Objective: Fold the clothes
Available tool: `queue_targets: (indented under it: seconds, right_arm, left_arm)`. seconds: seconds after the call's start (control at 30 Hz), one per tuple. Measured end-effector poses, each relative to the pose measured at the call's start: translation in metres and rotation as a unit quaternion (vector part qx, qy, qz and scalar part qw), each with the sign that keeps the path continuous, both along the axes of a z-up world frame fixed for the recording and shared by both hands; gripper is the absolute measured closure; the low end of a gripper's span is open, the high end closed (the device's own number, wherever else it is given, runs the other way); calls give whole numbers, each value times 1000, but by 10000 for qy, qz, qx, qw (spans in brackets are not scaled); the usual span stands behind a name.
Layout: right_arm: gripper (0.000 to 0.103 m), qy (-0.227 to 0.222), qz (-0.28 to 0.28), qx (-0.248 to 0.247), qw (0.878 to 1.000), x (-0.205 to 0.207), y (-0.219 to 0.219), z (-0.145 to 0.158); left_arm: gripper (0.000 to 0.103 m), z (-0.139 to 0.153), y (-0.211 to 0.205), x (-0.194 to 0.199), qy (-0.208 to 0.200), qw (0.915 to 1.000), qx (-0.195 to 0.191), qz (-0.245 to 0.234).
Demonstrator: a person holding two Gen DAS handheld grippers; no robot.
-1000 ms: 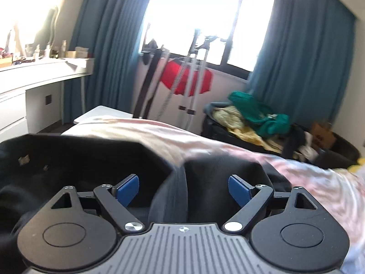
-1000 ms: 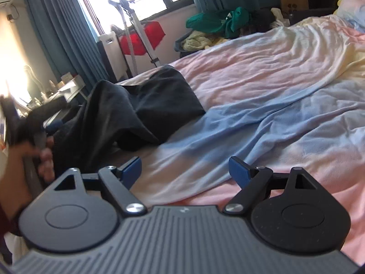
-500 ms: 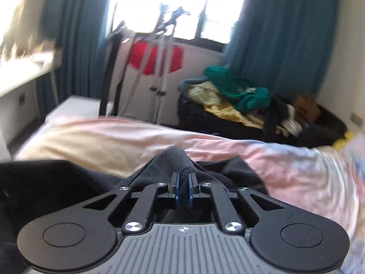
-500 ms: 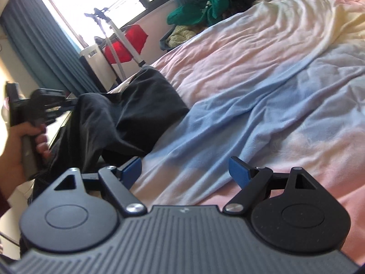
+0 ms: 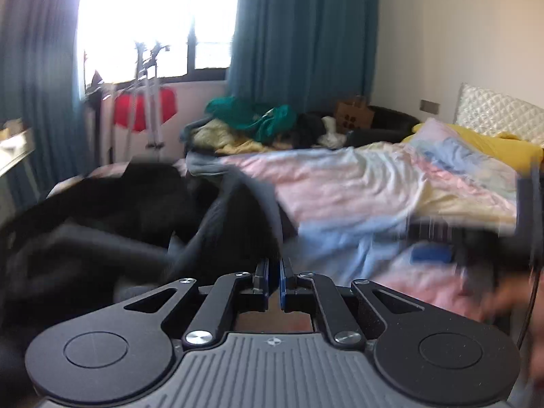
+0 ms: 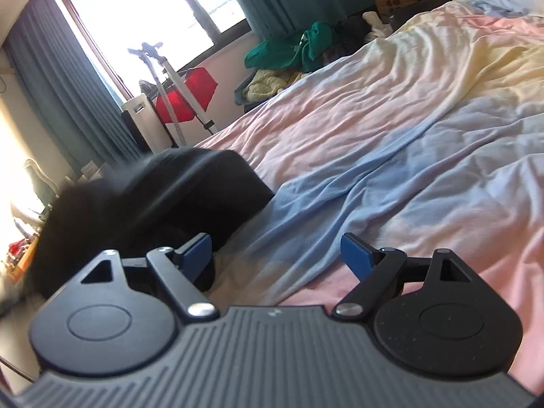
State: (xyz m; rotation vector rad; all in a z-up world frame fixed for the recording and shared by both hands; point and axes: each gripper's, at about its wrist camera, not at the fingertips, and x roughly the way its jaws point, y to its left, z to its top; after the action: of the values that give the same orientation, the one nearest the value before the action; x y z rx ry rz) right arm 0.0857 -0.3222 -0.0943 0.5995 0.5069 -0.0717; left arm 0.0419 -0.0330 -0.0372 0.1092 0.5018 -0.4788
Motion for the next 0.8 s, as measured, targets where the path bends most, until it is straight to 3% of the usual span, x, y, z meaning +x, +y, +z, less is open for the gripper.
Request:
queue_targets:
  seconds: [0.13, 0.3, 0.47, 0.67, 0.8]
  right_arm:
    - [18, -82, 160, -34, 9998, -9, 5, 7]
    - [18, -201, 585, -377, 9974, -10, 29, 12]
    - [18, -310, 1056, -549, 9924, 3, 55, 25]
    - [18, -51, 1373, -732, 9878, 91, 92, 53]
    - [19, 223, 1448, -802, 9860, 188, 120, 60]
  left_arm:
    - [97, -46, 25, -25, 450, 9956, -690, 457]
    - [97, -48, 39, -18, 540, 9891, -1239, 580]
    - [96, -70, 62, -9, 755, 9716, -2121, 732]
    - [96, -90, 67, 17, 1143, 9655, -2207, 782]
    - [96, -108, 62, 37, 1264, 9700, -1986, 611]
